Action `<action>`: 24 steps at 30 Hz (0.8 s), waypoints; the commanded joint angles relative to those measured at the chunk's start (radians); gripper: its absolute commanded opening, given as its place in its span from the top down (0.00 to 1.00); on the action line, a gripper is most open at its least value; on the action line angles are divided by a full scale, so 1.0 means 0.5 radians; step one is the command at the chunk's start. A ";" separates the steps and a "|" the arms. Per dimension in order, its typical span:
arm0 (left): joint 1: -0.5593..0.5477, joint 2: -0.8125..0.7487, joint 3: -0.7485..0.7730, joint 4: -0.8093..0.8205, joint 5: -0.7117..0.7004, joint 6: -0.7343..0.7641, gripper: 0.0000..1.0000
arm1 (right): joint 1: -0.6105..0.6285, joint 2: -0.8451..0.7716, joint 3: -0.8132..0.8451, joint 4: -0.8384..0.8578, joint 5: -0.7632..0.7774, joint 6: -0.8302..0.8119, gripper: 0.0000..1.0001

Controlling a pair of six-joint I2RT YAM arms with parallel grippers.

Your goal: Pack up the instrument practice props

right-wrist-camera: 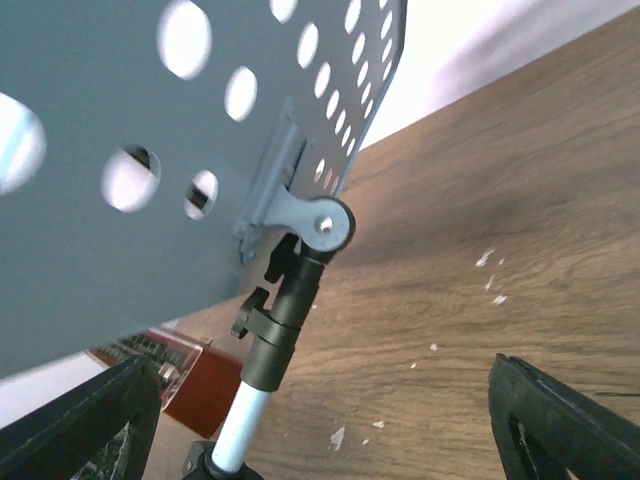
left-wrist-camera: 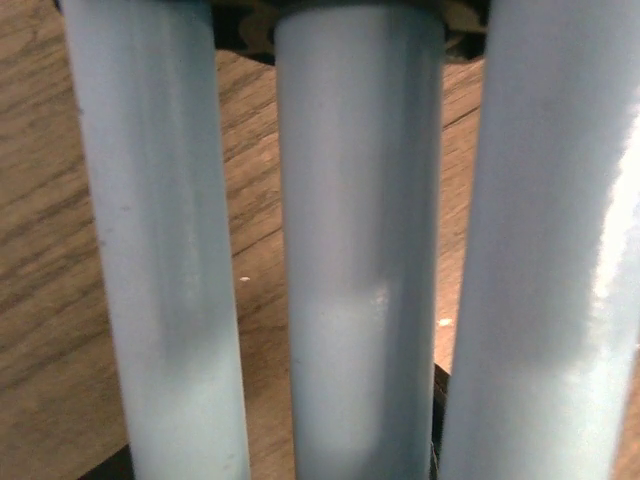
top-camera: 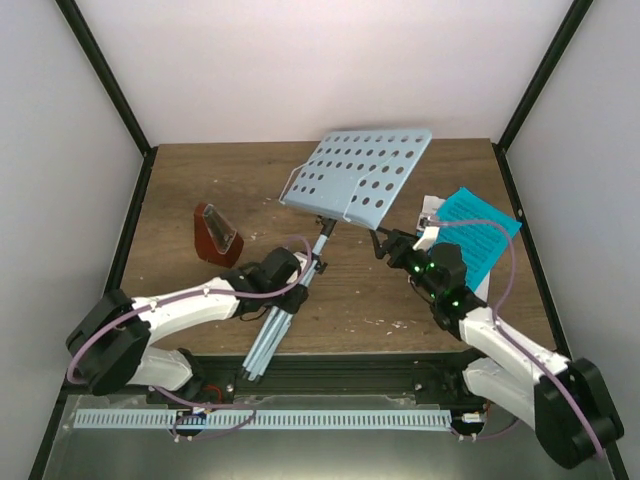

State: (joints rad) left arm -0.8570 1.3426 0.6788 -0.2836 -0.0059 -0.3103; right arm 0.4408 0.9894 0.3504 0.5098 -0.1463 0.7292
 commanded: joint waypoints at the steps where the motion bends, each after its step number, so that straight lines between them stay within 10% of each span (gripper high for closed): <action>1: 0.014 -0.012 0.333 0.383 -0.218 0.434 1.00 | 0.002 -0.269 -0.010 -0.445 0.332 -0.117 0.09; 24: 0.208 0.818 1.132 -0.177 -0.505 0.940 1.00 | -0.001 -1.355 -0.250 -1.084 0.906 -0.214 0.00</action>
State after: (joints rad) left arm -0.7506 1.7721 1.1378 -0.5495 -0.1745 0.1223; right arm 0.4404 0.3374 0.2279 -0.0105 0.2661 0.6479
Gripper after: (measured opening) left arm 0.450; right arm 0.998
